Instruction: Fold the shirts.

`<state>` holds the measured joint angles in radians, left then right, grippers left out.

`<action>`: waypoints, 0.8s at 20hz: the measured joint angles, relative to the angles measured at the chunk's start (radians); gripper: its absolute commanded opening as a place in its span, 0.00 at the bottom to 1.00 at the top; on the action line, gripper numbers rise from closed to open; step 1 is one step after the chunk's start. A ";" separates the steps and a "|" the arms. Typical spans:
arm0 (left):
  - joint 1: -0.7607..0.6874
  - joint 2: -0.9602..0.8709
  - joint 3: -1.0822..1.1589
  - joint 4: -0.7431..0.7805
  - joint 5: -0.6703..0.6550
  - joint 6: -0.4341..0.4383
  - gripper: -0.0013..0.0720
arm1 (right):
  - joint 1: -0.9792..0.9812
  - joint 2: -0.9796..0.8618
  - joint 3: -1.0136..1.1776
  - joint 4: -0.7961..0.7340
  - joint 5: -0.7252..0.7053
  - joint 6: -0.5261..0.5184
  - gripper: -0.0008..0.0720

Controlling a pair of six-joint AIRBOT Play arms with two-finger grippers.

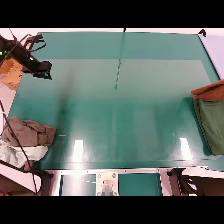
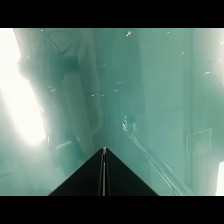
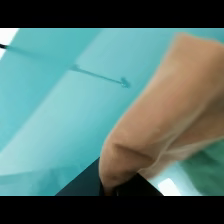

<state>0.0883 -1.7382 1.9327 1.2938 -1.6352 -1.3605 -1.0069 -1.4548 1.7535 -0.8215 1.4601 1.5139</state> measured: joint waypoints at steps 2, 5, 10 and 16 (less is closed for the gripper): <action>0.000 0.000 -0.001 -0.004 0.000 0.000 0.05 | -0.023 0.004 0.018 -0.085 0.069 0.023 0.03; 0.000 0.000 -0.001 -0.011 -0.011 0.000 0.05 | -0.037 0.026 0.038 -0.226 0.159 0.080 0.03; 0.000 0.000 -0.002 -0.018 -0.019 0.000 0.05 | -0.044 0.049 0.031 -0.431 0.289 0.160 0.03; 0.000 0.000 -0.002 -0.021 -0.024 0.000 0.05 | -0.045 0.053 -0.101 -0.651 0.357 0.214 0.18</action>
<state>0.0883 -1.7382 1.9312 1.2728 -1.6592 -1.3609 -1.0519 -1.4017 1.6527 -1.4727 1.8172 1.7275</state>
